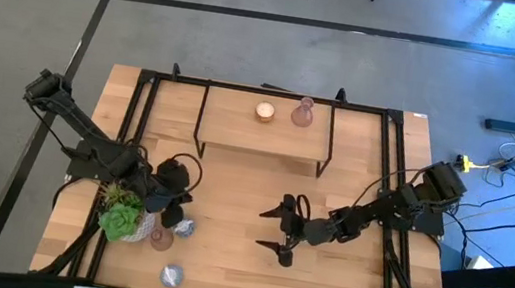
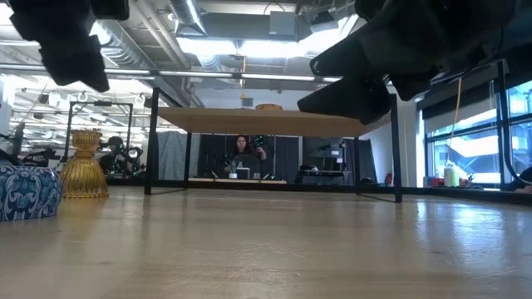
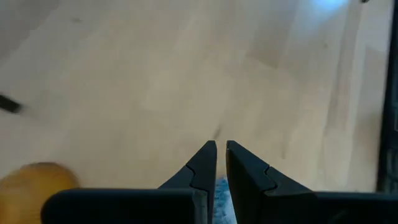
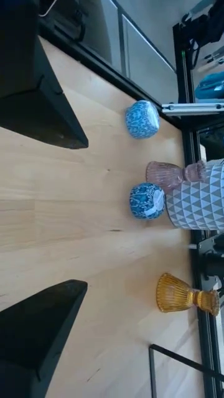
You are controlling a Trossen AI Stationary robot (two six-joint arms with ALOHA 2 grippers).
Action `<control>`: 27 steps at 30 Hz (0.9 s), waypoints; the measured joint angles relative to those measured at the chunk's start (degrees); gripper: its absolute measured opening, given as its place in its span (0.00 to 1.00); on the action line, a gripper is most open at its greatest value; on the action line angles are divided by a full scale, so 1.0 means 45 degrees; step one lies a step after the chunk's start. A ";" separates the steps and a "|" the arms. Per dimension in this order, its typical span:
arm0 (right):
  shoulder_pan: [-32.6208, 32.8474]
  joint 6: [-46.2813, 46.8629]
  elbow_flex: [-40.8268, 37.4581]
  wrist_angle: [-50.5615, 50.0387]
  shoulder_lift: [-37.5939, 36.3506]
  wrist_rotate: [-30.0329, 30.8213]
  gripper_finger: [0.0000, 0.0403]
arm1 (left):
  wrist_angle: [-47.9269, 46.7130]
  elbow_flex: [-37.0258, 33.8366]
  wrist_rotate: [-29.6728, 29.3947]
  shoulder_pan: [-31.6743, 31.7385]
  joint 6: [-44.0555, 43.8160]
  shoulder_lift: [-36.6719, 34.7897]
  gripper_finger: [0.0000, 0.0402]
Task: Pick & Place candle stick holders
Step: Put the top blue scented candle on the shelf
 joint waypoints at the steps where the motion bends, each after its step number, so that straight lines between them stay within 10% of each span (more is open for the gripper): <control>1: 0.0000 0.0003 0.0000 -0.0007 0.0000 0.0001 0.90 | 0.0176 -0.0154 0.0055 -0.0216 -0.0222 0.0149 0.08; 10: 0.0012 0.0046 0.0000 -0.0169 0.0000 -0.0049 0.90 | 0.2486 -0.0470 0.3224 -0.2004 -0.0348 0.2383 0.08; 27: 0.0019 0.0046 0.0000 -0.0194 0.0000 -0.0450 0.90 | 0.2705 -0.0459 0.4205 -0.1189 -0.0138 0.4377 0.08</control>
